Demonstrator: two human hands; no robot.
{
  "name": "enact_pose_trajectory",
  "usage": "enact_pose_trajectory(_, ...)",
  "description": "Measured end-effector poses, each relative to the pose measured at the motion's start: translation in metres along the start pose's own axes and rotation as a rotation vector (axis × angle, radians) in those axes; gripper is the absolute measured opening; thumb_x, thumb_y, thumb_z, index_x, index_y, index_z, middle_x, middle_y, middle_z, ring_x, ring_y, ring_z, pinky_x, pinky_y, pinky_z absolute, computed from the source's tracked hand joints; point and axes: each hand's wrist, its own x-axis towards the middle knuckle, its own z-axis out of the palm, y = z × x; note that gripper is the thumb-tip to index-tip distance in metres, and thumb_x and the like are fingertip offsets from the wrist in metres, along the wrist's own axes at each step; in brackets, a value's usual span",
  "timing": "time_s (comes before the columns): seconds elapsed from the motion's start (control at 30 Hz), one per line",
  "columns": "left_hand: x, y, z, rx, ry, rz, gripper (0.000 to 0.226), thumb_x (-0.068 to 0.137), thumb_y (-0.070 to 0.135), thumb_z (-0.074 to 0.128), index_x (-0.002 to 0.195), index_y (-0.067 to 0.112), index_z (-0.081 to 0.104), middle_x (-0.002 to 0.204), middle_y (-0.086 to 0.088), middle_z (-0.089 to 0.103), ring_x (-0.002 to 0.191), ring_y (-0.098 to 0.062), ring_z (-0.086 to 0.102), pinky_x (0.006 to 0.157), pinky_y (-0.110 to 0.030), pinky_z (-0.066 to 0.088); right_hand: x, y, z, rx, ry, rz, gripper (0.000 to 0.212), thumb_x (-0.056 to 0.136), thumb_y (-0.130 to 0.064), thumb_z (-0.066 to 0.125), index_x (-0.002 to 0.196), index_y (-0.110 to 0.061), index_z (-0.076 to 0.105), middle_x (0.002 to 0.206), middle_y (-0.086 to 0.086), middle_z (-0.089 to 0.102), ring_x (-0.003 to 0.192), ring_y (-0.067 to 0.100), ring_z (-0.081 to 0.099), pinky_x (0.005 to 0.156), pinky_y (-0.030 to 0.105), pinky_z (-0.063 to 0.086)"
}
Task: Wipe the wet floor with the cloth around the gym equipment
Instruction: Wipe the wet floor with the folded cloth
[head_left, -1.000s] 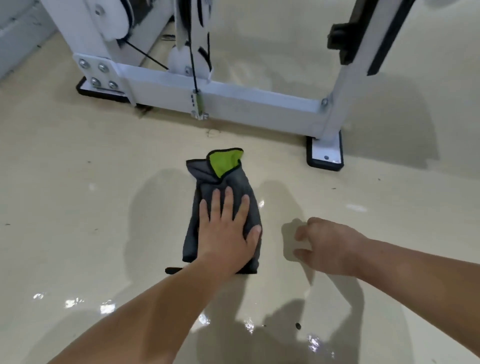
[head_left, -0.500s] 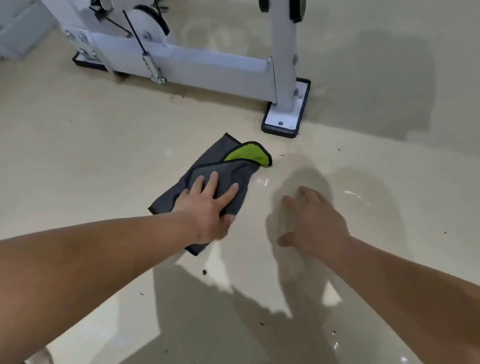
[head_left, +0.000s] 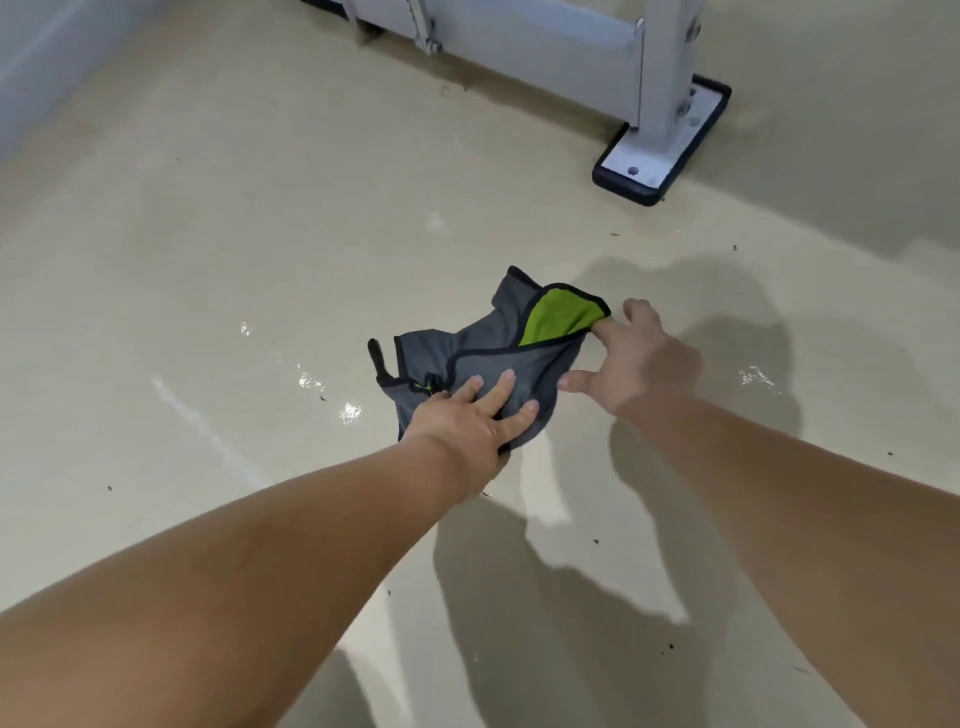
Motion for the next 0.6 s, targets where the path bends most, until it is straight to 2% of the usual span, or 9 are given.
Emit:
enact_pose_trajectory(0.07,0.004,-0.007,0.002,0.022,0.019,0.021,0.071,0.111,0.032,0.031,0.161,0.044,-0.017,0.171,0.003,-0.028,0.161,-0.027,-0.007,0.129,-0.048,0.012,0.000,0.001,-0.002,-0.023,-0.039,0.003,0.065,0.076,-0.068,0.072,0.128,-0.030,0.059,0.148,0.002,0.035,0.131,0.024,0.046,0.080,0.035,0.042)
enact_pose_trajectory(0.17,0.002,-0.012,0.016,0.005,0.118,0.036,0.073,0.110,0.028,0.035,0.161,0.045,-0.015,0.172,0.006,-0.023,0.162,-0.023,-0.004,0.128,-0.045,0.017,0.001,-0.002,-0.006,-0.100,-0.118,0.041,0.064,0.076,-0.067,0.071,0.126,-0.030,0.056,0.135,0.000,0.041,0.128,0.023,0.046,0.086,0.039,0.049)
enact_pose_trajectory(0.23,-0.003,-0.014,0.027,-0.014,0.176,0.056,0.074,0.110,0.023,0.036,0.163,0.044,-0.011,0.173,0.006,-0.019,0.162,-0.022,-0.002,0.127,-0.043,0.021,-0.006,-0.010,-0.002,-0.058,-0.106,0.066,0.054,0.077,-0.056,0.070,0.118,-0.023,0.056,0.121,0.001,0.045,0.122,0.026,0.049,0.086,0.042,0.051)
enact_pose_trajectory(0.3,-0.014,-0.023,0.044,-0.020,0.240,0.074,0.077,0.109,0.018,0.040,0.164,0.044,-0.008,0.174,0.006,-0.016,0.162,-0.023,0.002,0.121,-0.042,0.029,-0.023,-0.029,0.006,-0.049,-0.033,0.075,0.035,0.084,-0.041,0.062,0.107,-0.016,0.054,0.113,0.005,0.047,0.109,0.031,0.055,0.081,0.040,0.048)
enact_pose_trajectory(0.37,-0.036,-0.034,0.074,0.007,0.239,0.117,0.079,0.108,0.018,0.043,0.164,0.043,-0.006,0.175,0.005,-0.014,0.161,-0.023,0.005,0.115,-0.041,0.036,-0.052,-0.059,0.020,-0.074,-0.047,0.026,0.023,0.084,-0.035,0.055,0.096,-0.016,0.052,0.106,0.007,0.050,0.095,0.032,0.055,0.078,0.038,0.048)
enact_pose_trajectory(0.43,-0.064,-0.054,0.112,0.037,0.199,0.146,0.079,0.108,0.019,0.045,0.164,0.043,-0.005,0.175,0.004,-0.014,0.161,-0.024,0.006,0.114,-0.042,0.038,-0.079,-0.097,0.033,-0.143,-0.178,-0.069,0.031,0.079,-0.045,0.053,0.094,-0.019,0.055,0.102,0.004,0.057,0.092,0.028,0.059,0.081,0.039,0.054)
enact_pose_trajectory(0.5,-0.091,-0.082,0.150,0.051,0.179,0.182,0.076,0.108,0.020,0.043,0.165,0.042,-0.003,0.174,0.003,-0.015,0.161,-0.025,0.006,0.116,-0.044,0.038,-0.095,-0.136,0.038,-0.315,-0.359,-0.150,0.030,0.080,-0.053,0.054,0.089,-0.024,0.056,0.095,-0.002,0.061,0.090,0.023,0.061,0.080,0.036,0.054)
enact_pose_trajectory(0.6,-0.138,-0.119,0.218,0.058,0.148,0.230,0.067,0.111,0.029,0.036,0.165,0.039,0.000,0.175,0.000,-0.013,0.160,-0.029,0.009,0.119,-0.047,0.034,-0.119,-0.203,0.041,-0.450,-0.570,-0.283,0.028,0.088,-0.051,0.055,0.083,-0.024,0.057,0.086,-0.005,0.062,0.083,0.019,0.061,0.074,0.034,0.050)
